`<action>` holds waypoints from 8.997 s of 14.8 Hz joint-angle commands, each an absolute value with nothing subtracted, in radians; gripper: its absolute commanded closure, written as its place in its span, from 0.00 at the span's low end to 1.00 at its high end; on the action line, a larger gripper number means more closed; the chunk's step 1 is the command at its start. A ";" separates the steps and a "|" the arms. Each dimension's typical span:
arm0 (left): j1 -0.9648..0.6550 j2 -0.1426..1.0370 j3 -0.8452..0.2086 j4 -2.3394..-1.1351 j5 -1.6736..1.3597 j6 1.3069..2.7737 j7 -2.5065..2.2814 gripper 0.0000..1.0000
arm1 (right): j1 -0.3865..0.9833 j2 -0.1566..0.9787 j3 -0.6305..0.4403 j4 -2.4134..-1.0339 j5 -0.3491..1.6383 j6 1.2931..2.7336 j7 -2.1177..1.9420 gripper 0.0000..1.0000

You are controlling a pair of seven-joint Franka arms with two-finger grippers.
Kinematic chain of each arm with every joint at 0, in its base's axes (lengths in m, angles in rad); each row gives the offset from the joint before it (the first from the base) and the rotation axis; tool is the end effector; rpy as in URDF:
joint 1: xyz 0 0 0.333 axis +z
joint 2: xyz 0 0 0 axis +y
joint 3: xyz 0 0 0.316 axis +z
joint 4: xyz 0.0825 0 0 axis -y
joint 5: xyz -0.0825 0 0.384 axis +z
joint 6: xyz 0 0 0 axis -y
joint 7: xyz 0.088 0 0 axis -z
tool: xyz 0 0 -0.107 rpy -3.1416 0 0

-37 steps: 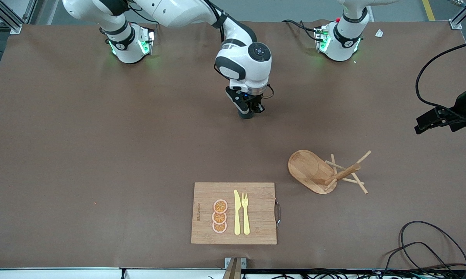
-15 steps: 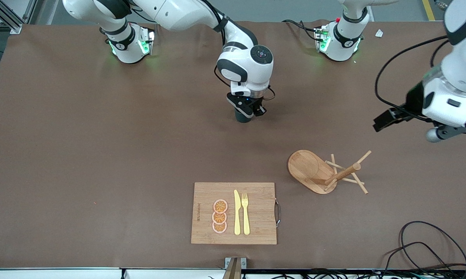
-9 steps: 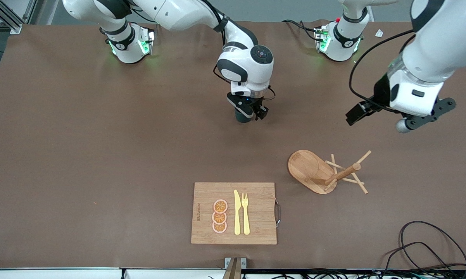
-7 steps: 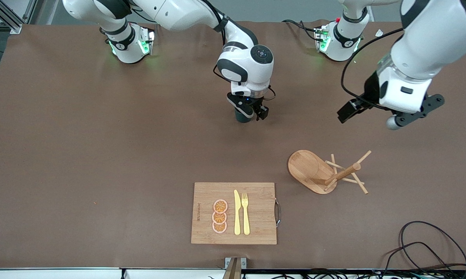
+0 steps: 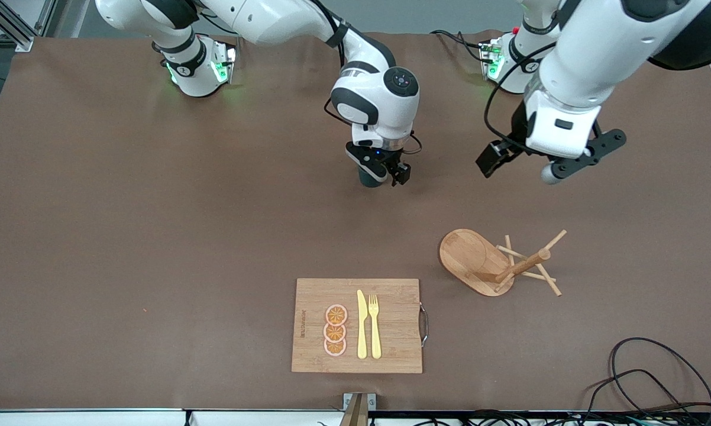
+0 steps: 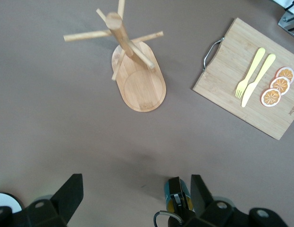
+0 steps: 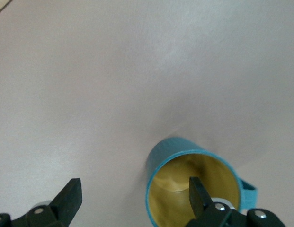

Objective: Pass cup and hang on rack
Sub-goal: 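Lower the mug with the right gripper while the left gripper approaches, then release the mug and withdraw the right gripper while the left gripper descends, then grasp the teal mug handle with the left gripper, then carry the mug with the left gripper to the wooden rack, then hang the mug handle on a rack peg with the left gripper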

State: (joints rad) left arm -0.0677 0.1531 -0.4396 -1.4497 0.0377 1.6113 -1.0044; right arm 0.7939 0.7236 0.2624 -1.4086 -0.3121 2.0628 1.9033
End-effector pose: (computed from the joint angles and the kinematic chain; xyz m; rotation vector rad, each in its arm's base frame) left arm 0.5372 -0.2708 0.6046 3.0090 0.7703 -0.0031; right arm 0.4011 0.6013 0.2803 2.8722 -1.1349 0.1444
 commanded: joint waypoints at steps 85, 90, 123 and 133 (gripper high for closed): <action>0.603 0.739 -1.333 -1.594 -0.107 2.082 -1.534 0.99 | -0.012 0.002 -0.031 -1.502 -0.021 1.517 -0.062 0.00; 0.699 0.781 -1.325 -1.618 -0.262 2.082 -1.288 0.99 | -0.031 0.003 -0.020 -1.497 0.048 1.531 -0.051 0.00; 0.881 0.810 -1.117 -1.694 -0.514 1.907 -0.658 0.99 | -0.037 0.006 -0.018 -1.500 0.038 1.532 -0.052 0.00; 0.893 0.822 -1.074 -1.694 -0.557 1.878 -0.580 0.89 | -0.038 0.006 -0.020 -1.503 0.038 1.531 -0.054 0.00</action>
State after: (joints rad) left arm 0.8839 0.8200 -1.0774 -1.6860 -0.5218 1.8870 -0.6079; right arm -0.0288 0.0227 -0.0256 -1.4853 0.0306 1.5338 -0.0643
